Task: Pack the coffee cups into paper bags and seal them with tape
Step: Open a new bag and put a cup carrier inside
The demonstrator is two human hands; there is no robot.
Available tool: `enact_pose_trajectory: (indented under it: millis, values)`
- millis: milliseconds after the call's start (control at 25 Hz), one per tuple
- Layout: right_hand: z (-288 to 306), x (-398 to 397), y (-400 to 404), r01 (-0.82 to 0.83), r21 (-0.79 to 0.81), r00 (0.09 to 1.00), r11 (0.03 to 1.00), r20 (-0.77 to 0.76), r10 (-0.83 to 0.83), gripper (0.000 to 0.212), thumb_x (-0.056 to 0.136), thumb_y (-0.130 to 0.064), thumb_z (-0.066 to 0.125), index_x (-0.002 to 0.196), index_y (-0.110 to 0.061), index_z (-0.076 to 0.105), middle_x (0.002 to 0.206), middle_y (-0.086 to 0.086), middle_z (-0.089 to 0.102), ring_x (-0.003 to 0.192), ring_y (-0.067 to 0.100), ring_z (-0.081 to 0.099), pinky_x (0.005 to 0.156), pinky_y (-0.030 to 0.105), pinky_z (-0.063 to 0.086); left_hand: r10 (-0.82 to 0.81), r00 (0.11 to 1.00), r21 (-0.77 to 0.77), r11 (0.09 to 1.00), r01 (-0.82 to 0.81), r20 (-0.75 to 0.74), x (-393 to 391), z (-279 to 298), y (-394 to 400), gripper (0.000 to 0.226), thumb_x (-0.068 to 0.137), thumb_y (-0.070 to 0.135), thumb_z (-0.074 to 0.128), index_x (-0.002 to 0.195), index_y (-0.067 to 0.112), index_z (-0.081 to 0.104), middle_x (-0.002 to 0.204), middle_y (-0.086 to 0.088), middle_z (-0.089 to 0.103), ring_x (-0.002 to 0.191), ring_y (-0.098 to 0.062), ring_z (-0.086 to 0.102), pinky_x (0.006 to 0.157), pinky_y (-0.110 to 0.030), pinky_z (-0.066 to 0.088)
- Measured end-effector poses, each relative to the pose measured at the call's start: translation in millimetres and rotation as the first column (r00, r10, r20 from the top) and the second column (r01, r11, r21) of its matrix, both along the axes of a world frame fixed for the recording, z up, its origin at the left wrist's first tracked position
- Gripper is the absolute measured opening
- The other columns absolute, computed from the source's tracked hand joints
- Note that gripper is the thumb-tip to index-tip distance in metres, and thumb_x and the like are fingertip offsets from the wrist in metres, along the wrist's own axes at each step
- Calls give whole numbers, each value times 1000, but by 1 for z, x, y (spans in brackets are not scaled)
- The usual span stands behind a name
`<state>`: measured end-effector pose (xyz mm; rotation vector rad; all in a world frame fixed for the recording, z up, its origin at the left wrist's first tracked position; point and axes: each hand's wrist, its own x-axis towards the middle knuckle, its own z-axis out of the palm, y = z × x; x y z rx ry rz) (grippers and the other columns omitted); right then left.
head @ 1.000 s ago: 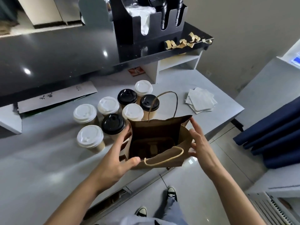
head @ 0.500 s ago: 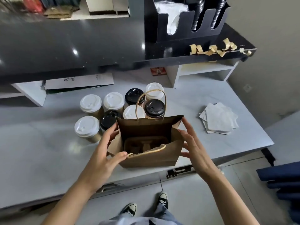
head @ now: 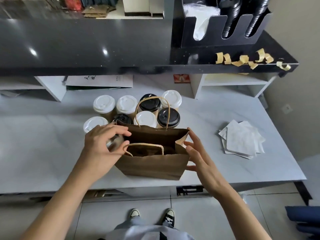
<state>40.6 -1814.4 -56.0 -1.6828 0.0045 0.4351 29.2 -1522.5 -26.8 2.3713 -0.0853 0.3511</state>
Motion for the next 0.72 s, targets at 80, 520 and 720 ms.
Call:
enact_pose_trajectory:
  millis: [80,520,720]
  values:
    - [2,2,-2,-24,-15,1000,1000,12,24,51,92,-63,40,141,-74,28,144,-19,51,128,5,57,103,41,53,-18,999,70,997,21,-40,-2,0,4,30,78,42,73,106,33,72,121,21,66,125,-11,54,110,-52,38]
    - [9,69,-8,207,-309,957,928,262,-126,38,100,-43,59,137,-40,53,103,-5,71,88,10,71,84,42,59,-40,972,308,945,112,-230,-3,4,12,88,63,82,59,142,44,48,147,26,38,151,-9,14,121,-30,8]
    - [-9,134,9,58,-623,899,780,372,230,49,93,-40,71,137,-31,54,118,-1,61,100,11,62,85,27,53,-26,975,346,933,103,-221,-8,6,16,96,60,84,61,146,45,43,147,24,39,152,-13,14,122,-32,7]
